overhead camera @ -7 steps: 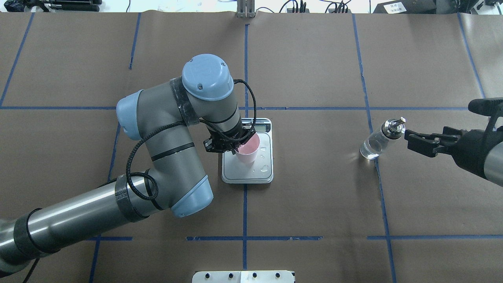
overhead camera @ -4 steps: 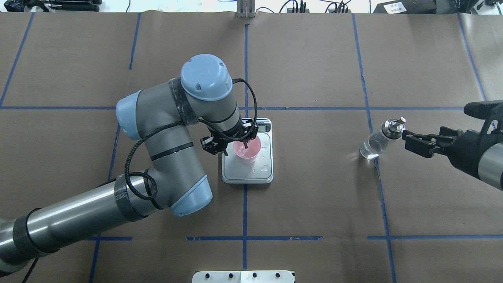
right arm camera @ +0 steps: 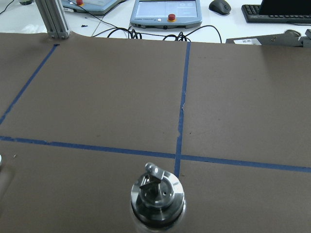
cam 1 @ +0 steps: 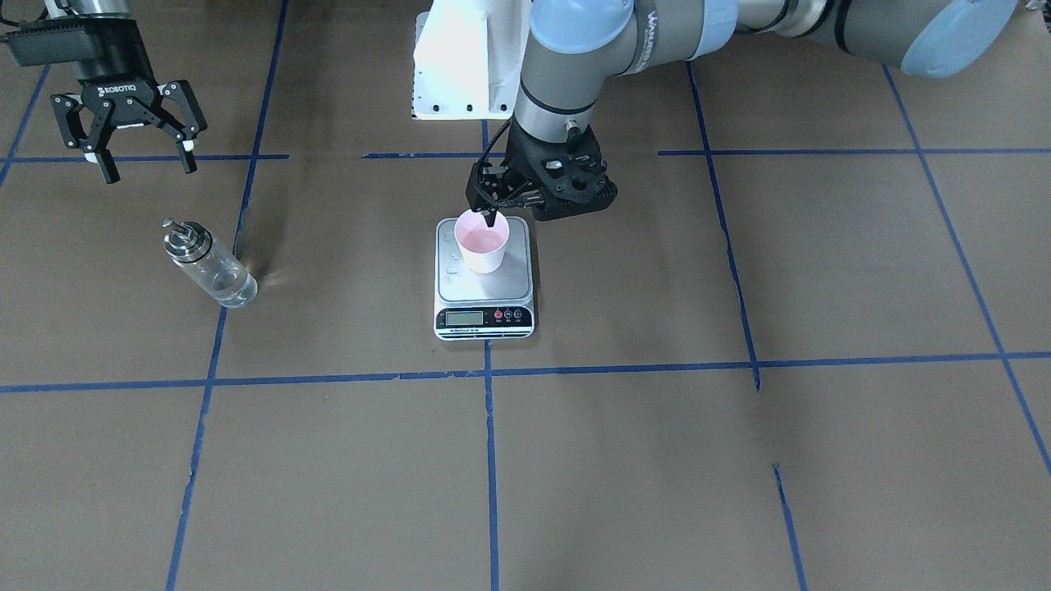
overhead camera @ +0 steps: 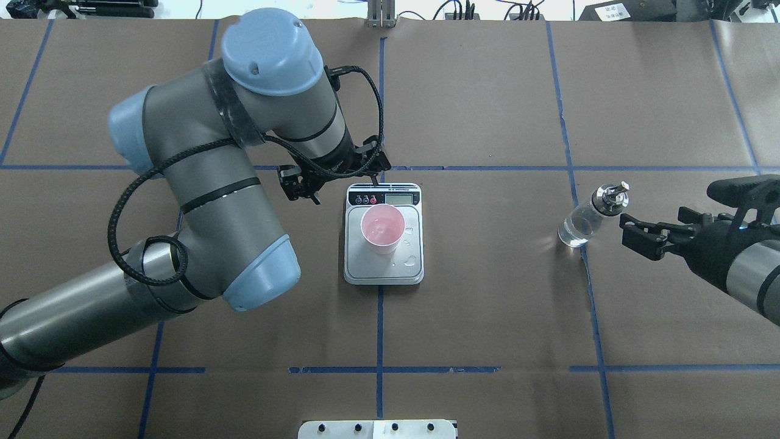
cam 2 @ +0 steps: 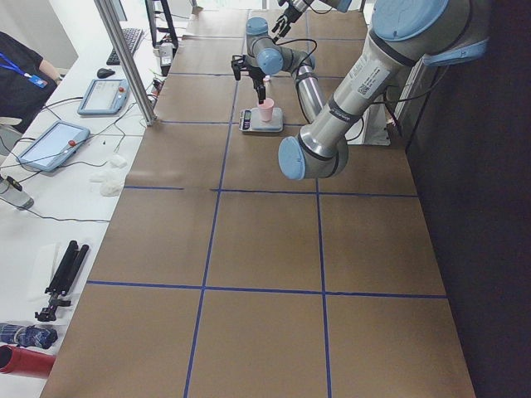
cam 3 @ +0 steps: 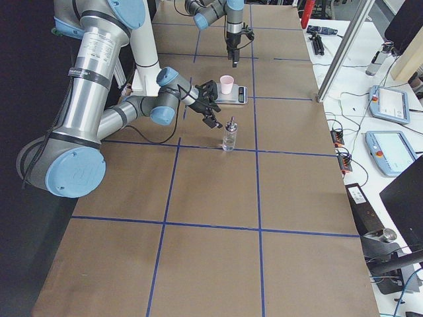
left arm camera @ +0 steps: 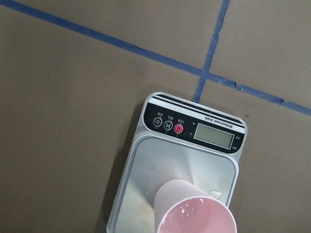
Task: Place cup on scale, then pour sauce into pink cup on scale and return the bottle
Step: 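Release the cup and lift the left gripper while the right closes on the bottle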
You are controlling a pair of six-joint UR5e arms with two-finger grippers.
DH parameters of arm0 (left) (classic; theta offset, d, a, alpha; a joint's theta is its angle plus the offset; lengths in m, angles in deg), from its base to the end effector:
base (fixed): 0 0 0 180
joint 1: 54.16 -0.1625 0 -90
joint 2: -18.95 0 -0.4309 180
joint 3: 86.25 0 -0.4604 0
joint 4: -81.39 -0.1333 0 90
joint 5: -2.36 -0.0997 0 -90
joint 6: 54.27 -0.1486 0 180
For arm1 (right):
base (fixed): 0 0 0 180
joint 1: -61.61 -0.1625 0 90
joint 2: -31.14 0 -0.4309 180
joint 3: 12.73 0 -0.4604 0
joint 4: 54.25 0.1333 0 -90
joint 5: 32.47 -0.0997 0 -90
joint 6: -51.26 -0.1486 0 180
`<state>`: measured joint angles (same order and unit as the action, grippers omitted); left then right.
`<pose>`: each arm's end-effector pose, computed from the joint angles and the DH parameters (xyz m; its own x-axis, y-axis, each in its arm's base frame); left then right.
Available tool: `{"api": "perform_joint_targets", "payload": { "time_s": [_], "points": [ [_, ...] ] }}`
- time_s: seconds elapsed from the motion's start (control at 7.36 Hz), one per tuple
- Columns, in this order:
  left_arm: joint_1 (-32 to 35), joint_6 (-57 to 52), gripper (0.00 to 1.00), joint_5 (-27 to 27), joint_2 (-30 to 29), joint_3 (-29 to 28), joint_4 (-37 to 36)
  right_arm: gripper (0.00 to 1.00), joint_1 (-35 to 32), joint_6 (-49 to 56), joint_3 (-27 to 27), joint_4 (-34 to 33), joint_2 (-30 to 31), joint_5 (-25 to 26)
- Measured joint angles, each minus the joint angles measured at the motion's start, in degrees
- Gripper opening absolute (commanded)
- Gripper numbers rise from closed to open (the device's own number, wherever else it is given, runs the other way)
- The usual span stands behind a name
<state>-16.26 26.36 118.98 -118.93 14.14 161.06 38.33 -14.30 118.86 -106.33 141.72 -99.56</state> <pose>0.5328 -0.4993 0.0749 0.5682 -0.2579 -0.7814 0.1968 0.9647 -0.1753 -0.3351 -0.3523 0.3861 0.7089 -0.1099 0.6967 -0.4141 0.7347 0.5373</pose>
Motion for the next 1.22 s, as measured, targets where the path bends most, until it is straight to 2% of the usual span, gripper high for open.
{"api": "perform_joint_targets", "payload": {
  "time_s": [0.27,0.68,0.95,1.22],
  "points": [
    [3.41,-5.60,1.00,0.14,0.80,2.63,-3.26,1.00,5.64,-1.85,-4.67,5.82,0.25,8.02],
    [4.41,-8.53,1.00,0.06,6.69,9.21,-4.24,1.00,10.23,-2.55,-15.25,19.60,-0.38,17.49],
    [4.68,-11.49,1.00,-0.18,11.06,13.20,-4.21,1.00,13.48,-2.56,-20.56,21.53,-3.49,25.58],
    [5.15,-14.93,1.00,-0.33,14.55,15.62,-4.27,1.00,15.04,-2.40,-23.15,21.69,-6.11,29.27]
  ]
}}
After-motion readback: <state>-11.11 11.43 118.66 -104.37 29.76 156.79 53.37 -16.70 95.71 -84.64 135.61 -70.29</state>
